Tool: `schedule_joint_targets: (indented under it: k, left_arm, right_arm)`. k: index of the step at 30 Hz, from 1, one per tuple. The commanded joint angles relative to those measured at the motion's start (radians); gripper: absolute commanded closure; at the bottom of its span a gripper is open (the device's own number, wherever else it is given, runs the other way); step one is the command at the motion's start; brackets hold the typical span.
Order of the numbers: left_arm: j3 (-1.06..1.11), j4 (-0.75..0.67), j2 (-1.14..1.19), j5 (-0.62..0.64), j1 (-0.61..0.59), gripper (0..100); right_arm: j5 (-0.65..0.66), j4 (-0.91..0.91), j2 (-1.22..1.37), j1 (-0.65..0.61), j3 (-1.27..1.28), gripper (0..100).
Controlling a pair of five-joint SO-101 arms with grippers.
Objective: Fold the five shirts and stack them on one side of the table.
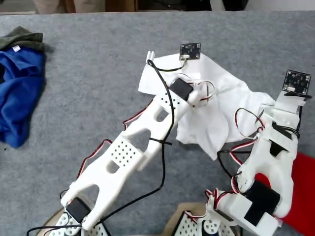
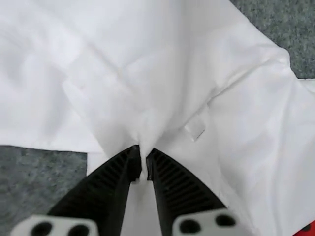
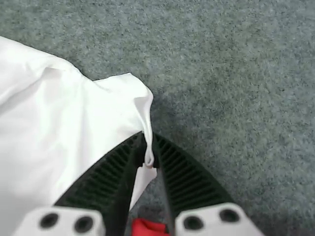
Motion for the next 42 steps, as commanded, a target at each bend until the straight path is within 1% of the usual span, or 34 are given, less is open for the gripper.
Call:
schedule_joint_targets:
  k: [1, 3, 7, 12, 17, 22, 25, 28, 30, 34, 38, 40, 42]
  left_arm:
    - [-0.153, 0.101, -0.064, -0.057, -0.025, 98]
    - [-0.193, 0.143, -0.082, -0.089, -0.043, 98]
    - [-0.184, 0.181, -0.182, -0.109, -0.104, 98]
    - [-0.186, 0.219, -0.308, -0.121, -0.167, 98]
    - [-0.186, 0.285, -0.473, -0.150, -0.210, 98]
    - [-0.184, 0.301, -0.650, -0.150, -0.292, 98]
    - [-0.184, 0.301, -0.763, -0.178, -0.356, 98]
    - [-0.184, 0.318, -0.885, -0.184, -0.431, 98]
    - [-0.183, 0.341, -0.966, -0.187, -0.482, 98]
    - [-0.176, 0.379, -1.118, -0.242, -0.574, 98]
    - [-0.176, 0.381, -1.248, -0.292, -0.663, 98]
    - [-0.175, 0.381, -1.299, -0.313, -0.697, 98]
    - [-0.173, 0.381, -1.337, -0.338, -0.721, 98]
  right_arm:
    - [-0.008, -0.015, -0.004, 0.007, -0.051, 99.3]
    - [-0.008, -0.015, -0.007, -0.007, -0.050, 99.3]
    - [-0.008, 0.032, -0.010, -0.024, -0.062, 99.3]
    - [-0.005, 0.189, -0.071, -0.025, -0.143, 99.3]
    - [0.000, 0.407, -0.275, -0.025, -0.240, 99.3]
    - [-0.008, 0.566, -0.527, -0.025, -0.384, 99.3]
    - [-0.003, 0.589, -0.661, -0.024, -0.490, 99.3]
    - [-0.002, 0.589, -0.728, -0.024, -0.599, 99.3]
    - [-0.002, 0.591, -0.737, -0.024, -0.684, 99.3]
    - [-0.002, 0.594, -0.743, -0.024, -0.832, 99.2]
    - [0.000, 0.624, -0.737, -0.027, -0.970, 99.2]
    - [0.020, 0.667, -0.737, -0.071, -1.027, 99.1]
    - [0.077, 0.721, -0.737, -0.133, -1.073, 99.2]
